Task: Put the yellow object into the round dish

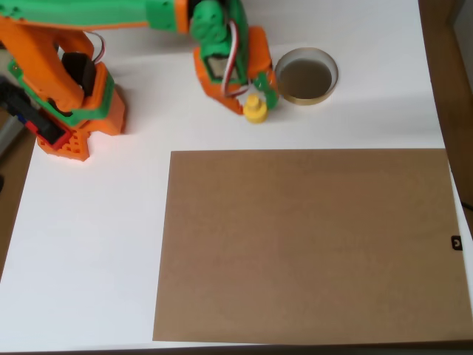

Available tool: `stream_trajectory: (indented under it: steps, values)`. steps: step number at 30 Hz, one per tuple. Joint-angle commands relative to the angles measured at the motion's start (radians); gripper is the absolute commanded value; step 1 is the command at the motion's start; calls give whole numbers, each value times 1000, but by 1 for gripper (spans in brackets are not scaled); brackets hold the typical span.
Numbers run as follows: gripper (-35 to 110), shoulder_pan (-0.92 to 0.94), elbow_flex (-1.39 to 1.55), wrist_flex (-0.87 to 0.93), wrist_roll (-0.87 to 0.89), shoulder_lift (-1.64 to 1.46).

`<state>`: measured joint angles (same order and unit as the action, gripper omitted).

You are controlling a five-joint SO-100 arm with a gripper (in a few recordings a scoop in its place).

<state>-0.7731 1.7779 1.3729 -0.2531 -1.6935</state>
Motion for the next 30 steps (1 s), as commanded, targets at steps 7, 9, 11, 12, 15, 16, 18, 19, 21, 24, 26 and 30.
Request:
stream_trajectory:
  steps: [7, 9, 11, 12, 15, 16, 18, 19, 21, 24, 26, 30]
  values:
    - [-1, -193, -259, 64, -25, 163]
    - [-1, -219, -311, 72, -17, 204]
    - [-1, -239, -356, 75, -9, 242]
    - [-1, -249, -376, 75, -9, 261]
    - [-1, -264, -407, 60, -6, 304]
    - [-1, -267, -407, 49, -6, 314]
    - [-1, -268, -408, 29, -9, 337]
    - [-1, -268, -408, 20, -11, 348]
    - [-1, -262, -420, 6, -11, 370]
    - [-1, -258, -465, 3, -9, 400]
    - [-1, -259, -505, 9, -9, 426]
    - [-1, -268, -627, 54, -8, 497]
